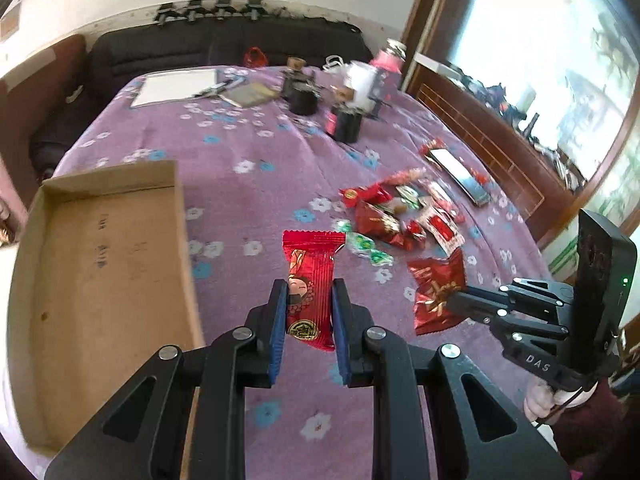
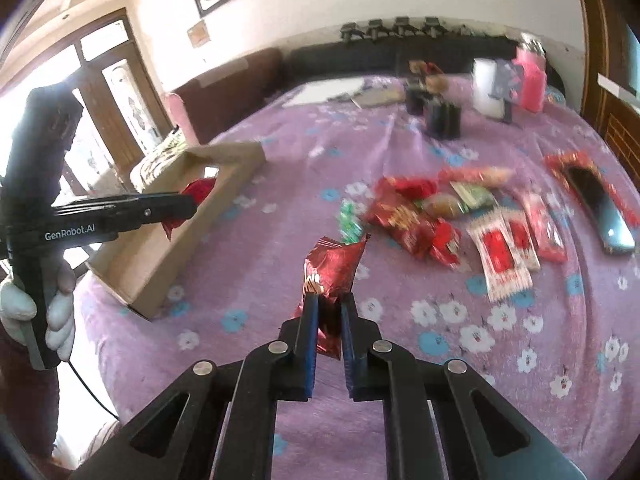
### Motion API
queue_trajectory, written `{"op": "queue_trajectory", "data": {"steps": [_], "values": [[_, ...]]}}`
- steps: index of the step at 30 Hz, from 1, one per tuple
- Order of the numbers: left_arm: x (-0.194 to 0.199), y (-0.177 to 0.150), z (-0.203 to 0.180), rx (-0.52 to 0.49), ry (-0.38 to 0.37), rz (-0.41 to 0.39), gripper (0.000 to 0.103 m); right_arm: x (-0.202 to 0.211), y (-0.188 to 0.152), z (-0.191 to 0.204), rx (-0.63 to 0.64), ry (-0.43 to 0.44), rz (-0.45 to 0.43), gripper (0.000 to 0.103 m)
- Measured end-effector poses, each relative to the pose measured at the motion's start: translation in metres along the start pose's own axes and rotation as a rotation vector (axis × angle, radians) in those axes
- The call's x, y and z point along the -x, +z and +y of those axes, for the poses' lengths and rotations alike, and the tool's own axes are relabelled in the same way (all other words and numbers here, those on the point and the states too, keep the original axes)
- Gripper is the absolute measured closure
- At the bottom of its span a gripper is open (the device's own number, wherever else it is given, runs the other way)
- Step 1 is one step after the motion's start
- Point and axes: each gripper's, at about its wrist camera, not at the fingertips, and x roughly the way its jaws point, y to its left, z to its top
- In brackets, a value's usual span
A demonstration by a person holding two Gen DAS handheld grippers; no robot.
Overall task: Organize snacks
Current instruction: 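Carry both snacks over the cardboard box and open both tools to drop them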
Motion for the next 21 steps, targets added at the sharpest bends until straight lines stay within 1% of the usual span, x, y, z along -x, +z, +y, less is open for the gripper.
{"op": "queue_trajectory", "data": {"steps": [5, 10, 15, 17, 21], "values": [[0.022, 0.008, 0.039, 0.071, 0.064, -0.046, 0.084, 0.002, 0.023, 0.034, 0.076, 0.024, -0.028, 0.093], [0.028, 0.021, 0.085, 0.147, 0.129, -0.060, 0.084, -0.010, 0.053, 0.071, 0.122, 0.095, -0.040, 0.093], [0.005, 0.033, 0.126, 0.223, 0.180, -0.034, 0.084, -0.051, 0.089, 0.105, 0.118, 0.186, -0.010, 0.093], [-0.009, 0.036, 0.142, 0.262, 0.178, -0.017, 0.084, -0.074, 0.102, 0.118, 0.108, 0.216, 0.016, 0.093], [-0.041, 0.039, 0.170, 0.333, 0.157, 0.018, 0.084, -0.117, 0.124, 0.140, 0.122, 0.209, 0.052, 0.093]]}}
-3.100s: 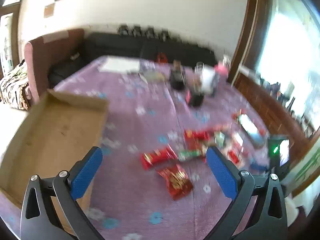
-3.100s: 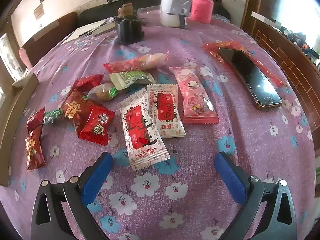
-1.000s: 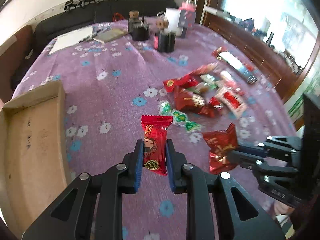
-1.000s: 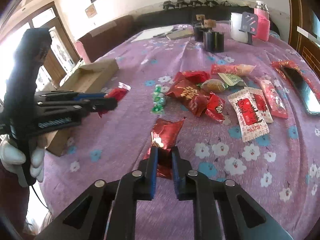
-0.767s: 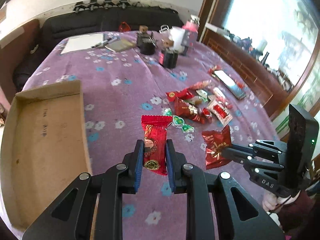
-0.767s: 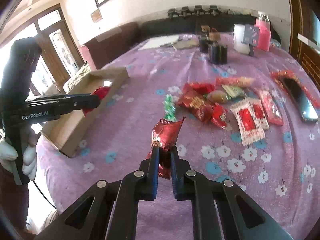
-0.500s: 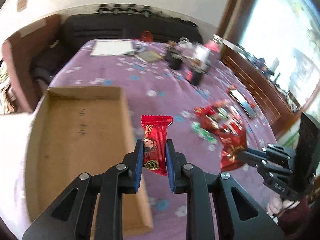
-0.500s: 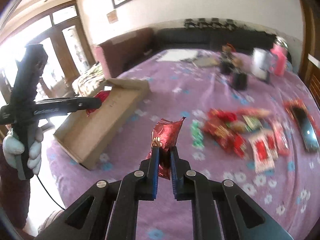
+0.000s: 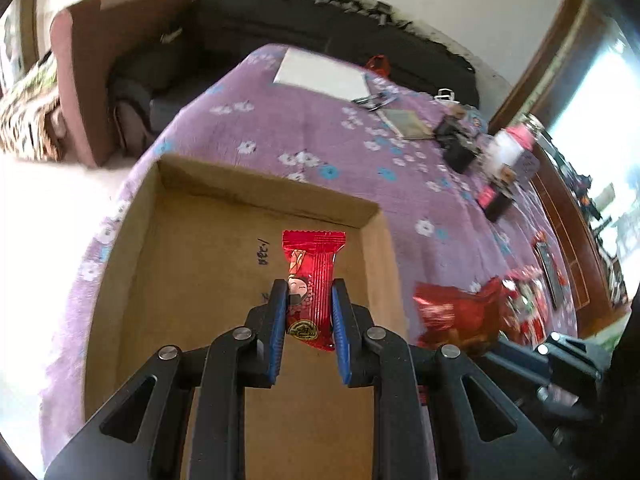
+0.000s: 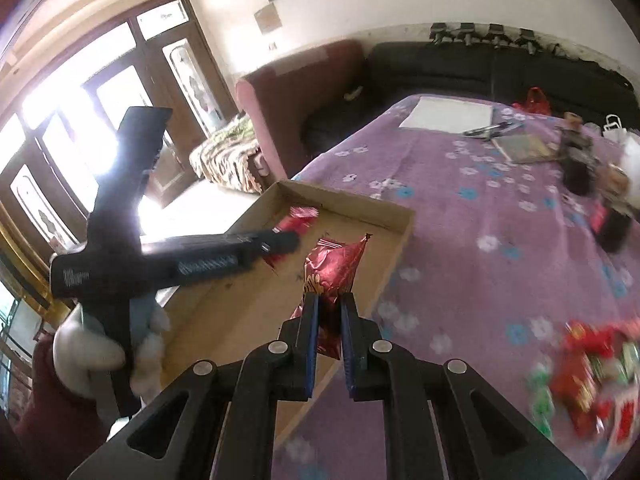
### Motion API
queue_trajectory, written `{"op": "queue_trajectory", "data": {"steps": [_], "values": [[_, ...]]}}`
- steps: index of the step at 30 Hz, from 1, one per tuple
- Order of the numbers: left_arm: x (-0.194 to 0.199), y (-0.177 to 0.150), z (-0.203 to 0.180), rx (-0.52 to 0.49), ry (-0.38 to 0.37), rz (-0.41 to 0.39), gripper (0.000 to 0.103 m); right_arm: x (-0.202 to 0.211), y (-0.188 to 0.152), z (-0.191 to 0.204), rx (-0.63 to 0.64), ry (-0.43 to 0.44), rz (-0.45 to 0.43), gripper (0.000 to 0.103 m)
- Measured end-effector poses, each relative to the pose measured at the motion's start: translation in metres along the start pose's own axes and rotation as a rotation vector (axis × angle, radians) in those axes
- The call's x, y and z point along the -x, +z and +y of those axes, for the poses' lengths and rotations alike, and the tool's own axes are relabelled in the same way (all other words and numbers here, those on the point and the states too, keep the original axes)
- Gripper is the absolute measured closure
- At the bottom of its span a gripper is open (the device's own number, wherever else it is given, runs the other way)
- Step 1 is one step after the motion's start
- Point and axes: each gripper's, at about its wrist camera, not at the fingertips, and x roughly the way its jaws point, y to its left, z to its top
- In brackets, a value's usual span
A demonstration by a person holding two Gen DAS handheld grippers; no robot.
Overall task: Organize snacks
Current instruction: 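Carry both snacks over the cardboard box and open both tools to drop them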
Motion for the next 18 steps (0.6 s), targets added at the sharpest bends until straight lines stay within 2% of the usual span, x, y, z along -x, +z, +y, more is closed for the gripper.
{"op": "queue_trajectory", "data": {"steps": [4, 9, 14, 16, 18], "values": [[-0.024, 0.006, 0.013, 0.046, 0.009, 0.026, 0.084, -0.045, 0.017, 0.003, 0.011, -0.028, 0.049, 0.093], [-0.036, 0.013, 0.027, 0.103, 0.003, 0.014, 0.083, -0.084, 0.024, -0.004, 0.002, -0.052, 0.093, 0.093], [-0.036, 0.015, 0.034, 0.132, -0.016, 0.009, 0.064, -0.099, 0.023, -0.008, -0.002, -0.064, 0.099, 0.088], [-0.032, 0.017, 0.034, 0.134, -0.006, -0.007, 0.058, -0.095, 0.025, -0.007, -0.001, -0.070, 0.083, 0.087], [-0.027, 0.018, 0.035, 0.147, 0.000, -0.025, 0.057, -0.086, 0.027, -0.007, 0.001, -0.087, 0.054, 0.085]]}}
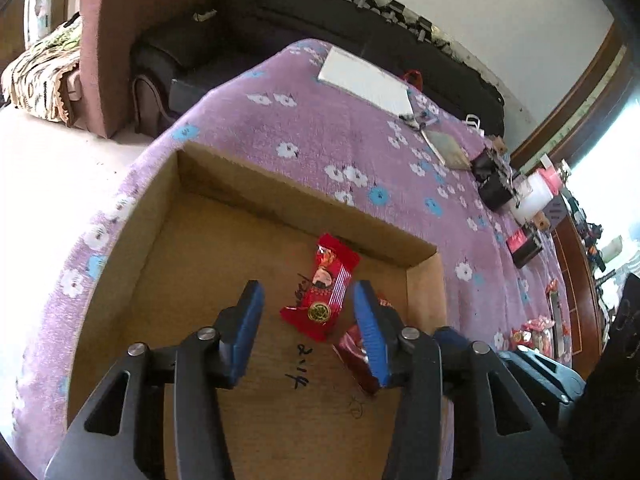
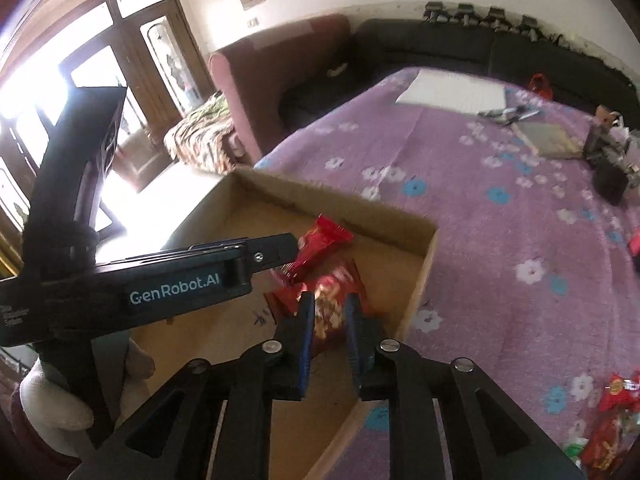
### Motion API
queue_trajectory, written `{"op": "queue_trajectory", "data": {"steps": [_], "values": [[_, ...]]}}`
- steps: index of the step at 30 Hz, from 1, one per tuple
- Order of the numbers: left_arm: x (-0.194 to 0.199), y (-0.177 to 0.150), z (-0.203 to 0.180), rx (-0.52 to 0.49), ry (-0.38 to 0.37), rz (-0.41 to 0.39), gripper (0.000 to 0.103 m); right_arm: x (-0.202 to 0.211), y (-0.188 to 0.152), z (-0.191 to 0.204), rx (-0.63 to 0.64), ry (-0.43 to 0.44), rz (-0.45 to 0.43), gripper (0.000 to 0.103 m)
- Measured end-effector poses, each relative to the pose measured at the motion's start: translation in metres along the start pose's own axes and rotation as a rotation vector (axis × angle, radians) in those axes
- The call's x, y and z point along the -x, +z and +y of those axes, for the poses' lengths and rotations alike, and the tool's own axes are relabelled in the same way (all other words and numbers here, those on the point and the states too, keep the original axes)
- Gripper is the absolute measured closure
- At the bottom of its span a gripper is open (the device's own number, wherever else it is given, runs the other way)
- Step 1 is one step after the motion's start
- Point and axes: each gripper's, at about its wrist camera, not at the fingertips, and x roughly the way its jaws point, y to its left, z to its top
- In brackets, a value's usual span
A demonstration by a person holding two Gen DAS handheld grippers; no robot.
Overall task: Organize snacks
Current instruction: 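Carry both snacks over the cardboard box and open both tools to drop them, then move both open tools back to the snack pile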
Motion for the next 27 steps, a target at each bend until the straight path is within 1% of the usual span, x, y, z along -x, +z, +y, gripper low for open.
{"op": "queue_trajectory", "data": {"steps": [2, 4, 6, 8, 10, 12, 13, 14, 16, 18, 19, 21, 22, 23, 24, 25, 26, 27], "values": [[0.011, 0.000, 0.000, 0.014, 0.008, -0.021, 0.058, 0.017, 0.000, -0.003, -0.009, -0.004, -0.031, 0.084], [0.025, -0.002, -0.002, 0.016, -0.004, -0.050, 0.058, 0.038, -0.002, -0.010, -0.021, -0.006, -0.068, 0.082], [0.041, -0.008, -0.008, 0.007, -0.011, -0.083, 0.058, 0.062, -0.009, -0.020, -0.027, -0.019, -0.109, 0.075], [0.058, -0.015, -0.017, -0.013, -0.021, -0.108, 0.058, 0.084, -0.020, -0.034, -0.021, -0.040, -0.143, 0.063], [0.073, -0.025, -0.028, -0.026, -0.051, -0.118, 0.057, 0.104, -0.033, -0.052, -0.024, -0.075, -0.154, 0.062], [0.085, -0.039, -0.041, -0.036, -0.095, -0.118, 0.052, 0.120, -0.051, -0.074, -0.036, -0.120, -0.141, 0.062], [0.089, -0.045, -0.047, -0.045, -0.112, -0.119, 0.047, 0.126, -0.060, -0.086, -0.049, -0.135, -0.134, 0.062], [0.093, -0.054, -0.057, -0.060, -0.133, -0.120, 0.047, 0.130, -0.069, -0.098, -0.069, -0.147, -0.123, 0.062], [0.094, -0.065, -0.072, -0.084, -0.160, -0.111, 0.047, 0.131, -0.084, -0.116, -0.115, -0.143, -0.092, 0.063], [0.091, -0.078, -0.092, -0.109, -0.183, -0.087, 0.047, 0.126, -0.095, -0.129, -0.152, -0.128, -0.070, 0.068], [0.089, -0.083, -0.100, -0.121, -0.191, -0.074, 0.047, 0.121, -0.100, -0.132, -0.163, -0.117, -0.056, 0.073], [0.084, -0.092, -0.117, -0.147, -0.206, -0.045, 0.047, 0.110, -0.106, -0.136, -0.173, -0.116, -0.025, 0.075], [0.082, -0.096, -0.124, -0.158, -0.207, -0.036, 0.047, 0.103, -0.109, -0.137, -0.179, -0.132, -0.008, 0.078], [0.081, -0.101, -0.129, -0.166, -0.206, -0.033, 0.047, 0.100, -0.112, -0.135, -0.178, -0.141, -0.010, 0.080], [0.080, -0.105, -0.134, -0.176, -0.205, -0.028, 0.047, 0.101, -0.113, -0.132, -0.166, -0.149, -0.025, 0.080], [0.079, -0.107, -0.138, -0.183, -0.202, -0.025, 0.047, 0.100, -0.114, -0.130, -0.164, -0.132, -0.020, 0.084], [0.078, -0.110, -0.141, -0.186, -0.198, -0.020, 0.047, 0.099, -0.115, -0.129, -0.171, -0.061, 0.001, 0.088], [0.075, -0.112, -0.142, -0.183, -0.198, -0.013, 0.047, 0.100, -0.117, -0.127, -0.175, -0.014, 0.015, 0.088]]}}
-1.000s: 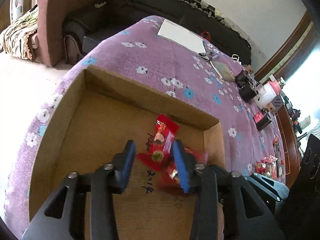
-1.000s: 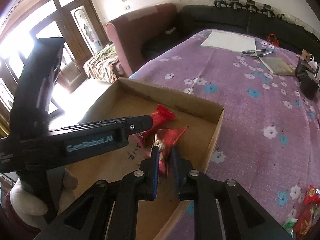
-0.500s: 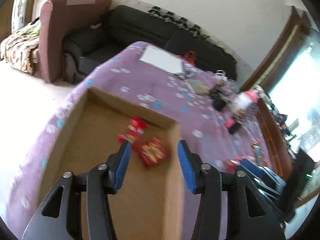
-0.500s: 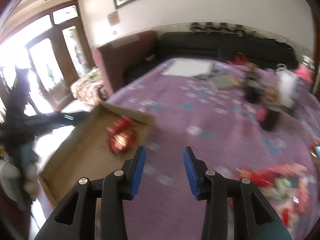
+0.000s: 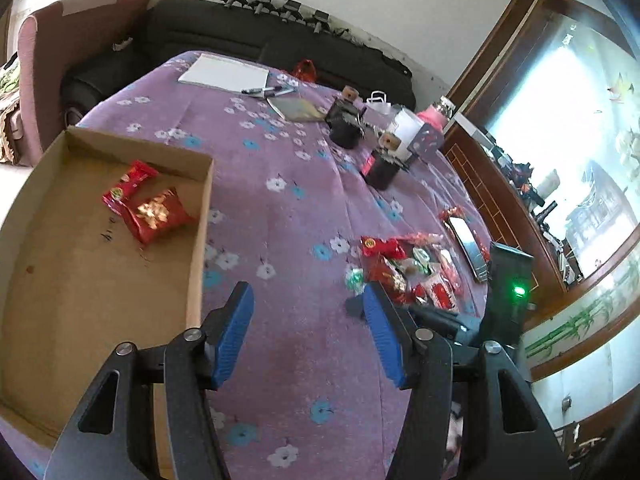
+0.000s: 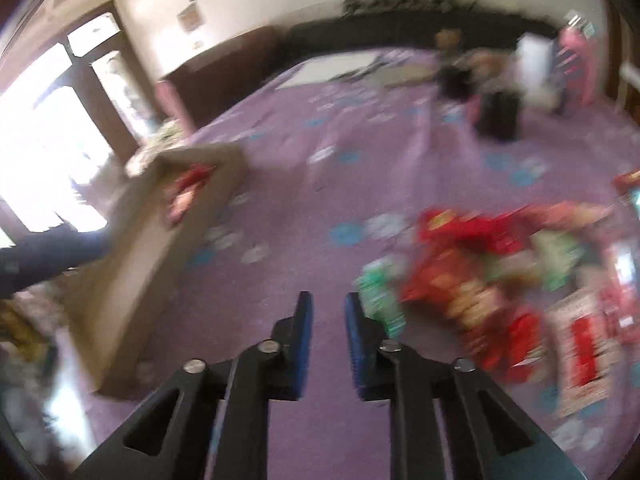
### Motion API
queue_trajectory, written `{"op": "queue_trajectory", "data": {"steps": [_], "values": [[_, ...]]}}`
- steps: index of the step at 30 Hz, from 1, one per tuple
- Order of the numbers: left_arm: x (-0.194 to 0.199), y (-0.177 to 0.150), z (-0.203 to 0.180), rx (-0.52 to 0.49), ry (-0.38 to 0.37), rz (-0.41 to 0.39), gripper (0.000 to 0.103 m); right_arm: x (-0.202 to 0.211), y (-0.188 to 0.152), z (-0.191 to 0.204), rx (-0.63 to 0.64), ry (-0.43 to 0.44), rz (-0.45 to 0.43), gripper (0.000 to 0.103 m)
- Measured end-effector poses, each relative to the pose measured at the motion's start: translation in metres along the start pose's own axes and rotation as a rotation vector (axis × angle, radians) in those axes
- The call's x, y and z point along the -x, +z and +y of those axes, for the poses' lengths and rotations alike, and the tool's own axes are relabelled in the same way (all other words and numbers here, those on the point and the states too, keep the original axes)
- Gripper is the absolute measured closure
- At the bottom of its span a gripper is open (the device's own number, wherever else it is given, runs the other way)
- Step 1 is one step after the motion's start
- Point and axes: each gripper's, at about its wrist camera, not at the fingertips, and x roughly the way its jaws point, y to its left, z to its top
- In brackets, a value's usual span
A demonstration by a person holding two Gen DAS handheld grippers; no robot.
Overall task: Organize snacks
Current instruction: 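Move both open tools back to the snack pile, then grasp a clear green-wrapped candy with the left tool while the right tool grasps a dark red packet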
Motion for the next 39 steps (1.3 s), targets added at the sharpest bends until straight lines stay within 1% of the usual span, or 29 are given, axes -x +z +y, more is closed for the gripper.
{"op": "queue_trajectory", "data": {"steps": [1, 2, 3, 4, 6, 7, 8, 9, 11, 13, 16, 18, 19, 20, 21, 22, 24, 25, 26, 27, 28, 29, 31, 32, 35, 36, 37, 39], "values": [[-0.002, -0.001, -0.001, 0.002, -0.002, 0.006, 0.047, 0.001, -0.003, 0.002, -0.004, 0.070, 0.025, 0.088], [-0.005, -0.002, -0.002, 0.003, -0.003, 0.015, 0.047, 0.005, -0.005, 0.002, -0.015, 0.175, 0.050, 0.088], [-0.007, -0.004, -0.003, 0.003, -0.003, 0.020, 0.047, 0.015, -0.007, -0.001, -0.031, 0.254, 0.038, 0.088], [-0.010, -0.006, -0.004, 0.002, -0.003, 0.027, 0.047, 0.028, -0.008, -0.005, -0.042, 0.280, -0.003, 0.087], [-0.018, -0.009, -0.008, -0.004, -0.004, 0.048, 0.047, 0.048, -0.006, -0.018, -0.064, 0.222, -0.074, 0.086], [-0.023, -0.010, -0.010, -0.003, -0.009, 0.058, 0.047, 0.056, -0.004, -0.026, -0.071, 0.162, -0.105, 0.084], [-0.027, -0.011, -0.012, 0.001, -0.017, 0.067, 0.047, 0.063, -0.002, -0.038, -0.082, 0.076, -0.138, 0.084], [-0.033, -0.012, -0.014, 0.007, -0.028, 0.074, 0.047, 0.065, 0.000, -0.045, -0.094, 0.034, -0.147, 0.084], [-0.041, -0.013, -0.017, 0.019, -0.039, 0.087, 0.047, 0.063, 0.002, -0.059, -0.122, -0.008, -0.140, 0.084], [-0.049, -0.014, -0.019, 0.027, -0.046, 0.100, 0.047, 0.055, 0.003, -0.065, -0.117, -0.054, -0.128, 0.084], [-0.057, -0.015, -0.020, 0.032, -0.044, 0.118, 0.047, 0.041, 0.002, -0.064, -0.068, -0.082, -0.108, 0.084], [-0.060, -0.015, -0.018, 0.042, -0.045, 0.127, 0.047, 0.026, 0.004, -0.058, -0.004, -0.136, -0.087, 0.081], [-0.061, -0.015, -0.017, 0.045, -0.045, 0.131, 0.047, 0.019, 0.003, -0.055, 0.028, -0.154, -0.077, 0.076], [-0.063, -0.015, -0.017, 0.045, -0.043, 0.132, 0.047, 0.017, 0.003, -0.053, 0.048, -0.168, -0.087, 0.065], [-0.064, -0.015, -0.016, 0.045, -0.038, 0.133, 0.047, 0.015, 0.002, -0.051, 0.071, -0.183, -0.095, 0.057], [-0.067, -0.015, -0.016, 0.044, -0.033, 0.136, 0.047, 0.012, 0.000, -0.053, 0.080, -0.183, -0.090, 0.045], [-0.073, -0.014, -0.017, 0.048, -0.030, 0.144, 0.047, 0.007, -0.002, -0.054, 0.083, -0.170, -0.082, 0.044], [-0.076, -0.014, -0.018, 0.051, -0.029, 0.148, 0.047, 0.007, -0.003, -0.055, 0.083, -0.166, -0.085, 0.046], [-0.080, -0.014, -0.019, 0.053, -0.028, 0.152, 0.047, 0.008, -0.003, -0.055, 0.079, -0.154, -0.090, 0.063], [-0.083, -0.014, -0.020, 0.052, -0.028, 0.156, 0.047, 0.010, -0.003, -0.056, 0.067, -0.131, -0.092, 0.076], [-0.086, -0.014, -0.022, 0.049, -0.028, 0.161, 0.047, 0.013, -0.003, -0.059, 0.039, -0.092, -0.092, 0.081], [-0.090, -0.015, -0.026, 0.042, -0.026, 0.167, 0.047, 0.016, -0.003, -0.060, 0.021, -0.083, -0.094, 0.102], [-0.095, -0.015, -0.031, 0.030, -0.022, 0.174, 0.047, 0.019, -0.002, -0.063, -0.008, -0.082, -0.096, 0.102], [-0.098, -0.015, -0.034, 0.023, -0.019, 0.178, 0.047, 0.023, -0.003, -0.068, -0.035, -0.068, -0.103, 0.102], [-0.110, -0.015, -0.044, 0.001, -0.003, 0.188, 0.047, 0.030, -0.002, -0.079, -0.083, -0.080, -0.116, 0.102], [-0.115, -0.014, -0.048, -0.011, 0.006, 0.189, 0.047, 0.032, -0.001, -0.083, -0.097, -0.071, -0.120, 0.102], [-0.119, -0.014, -0.051, -0.025, 0.019, 0.190, 0.047, 0.034, -0.001, -0.087, -0.112, -0.053, -0.126, 0.097], [-0.130, -0.013, -0.059, -0.068, 0.052, 0.188, 0.048, 0.038, -0.001, -0.098, -0.167, -0.006, -0.139, 0.096]]}}
